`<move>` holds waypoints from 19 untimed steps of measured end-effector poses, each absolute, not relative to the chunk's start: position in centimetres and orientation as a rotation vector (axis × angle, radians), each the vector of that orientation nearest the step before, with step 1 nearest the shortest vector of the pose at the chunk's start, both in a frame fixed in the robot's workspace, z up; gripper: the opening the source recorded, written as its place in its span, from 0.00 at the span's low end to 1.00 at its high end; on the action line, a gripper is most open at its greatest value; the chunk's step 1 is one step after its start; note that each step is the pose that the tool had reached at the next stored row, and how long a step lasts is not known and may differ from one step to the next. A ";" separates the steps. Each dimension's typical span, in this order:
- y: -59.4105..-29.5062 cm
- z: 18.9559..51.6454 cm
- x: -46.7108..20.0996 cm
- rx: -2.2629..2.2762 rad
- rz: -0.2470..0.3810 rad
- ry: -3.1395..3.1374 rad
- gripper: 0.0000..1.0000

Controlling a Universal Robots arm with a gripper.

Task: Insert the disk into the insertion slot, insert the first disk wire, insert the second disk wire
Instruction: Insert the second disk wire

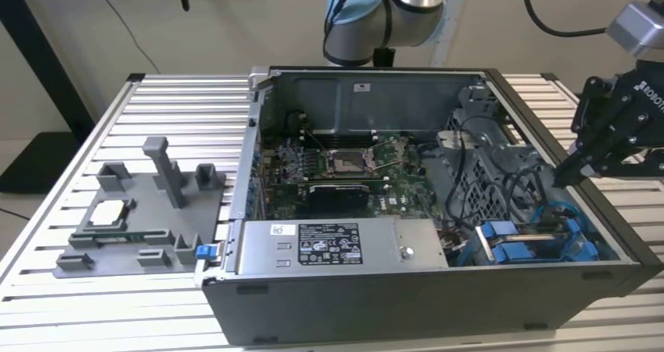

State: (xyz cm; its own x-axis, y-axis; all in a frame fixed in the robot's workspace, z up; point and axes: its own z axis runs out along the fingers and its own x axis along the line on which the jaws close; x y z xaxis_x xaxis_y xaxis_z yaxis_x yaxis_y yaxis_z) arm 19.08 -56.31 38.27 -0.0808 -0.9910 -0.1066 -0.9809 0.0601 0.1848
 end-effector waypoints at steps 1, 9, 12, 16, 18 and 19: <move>-56.4 38.3 18.9 2.097 -0.325 -2.252 0.00; -57.0 38.3 17.7 2.101 -0.335 -2.255 0.00; -57.2 38.3 17.2 2.102 -0.338 -2.255 0.00; -57.6 38.3 16.6 2.103 -0.341 -2.256 0.00; -57.9 38.3 16.2 2.104 -0.343 -2.257 0.00; -58.0 38.3 16.1 2.105 -0.345 -2.257 0.00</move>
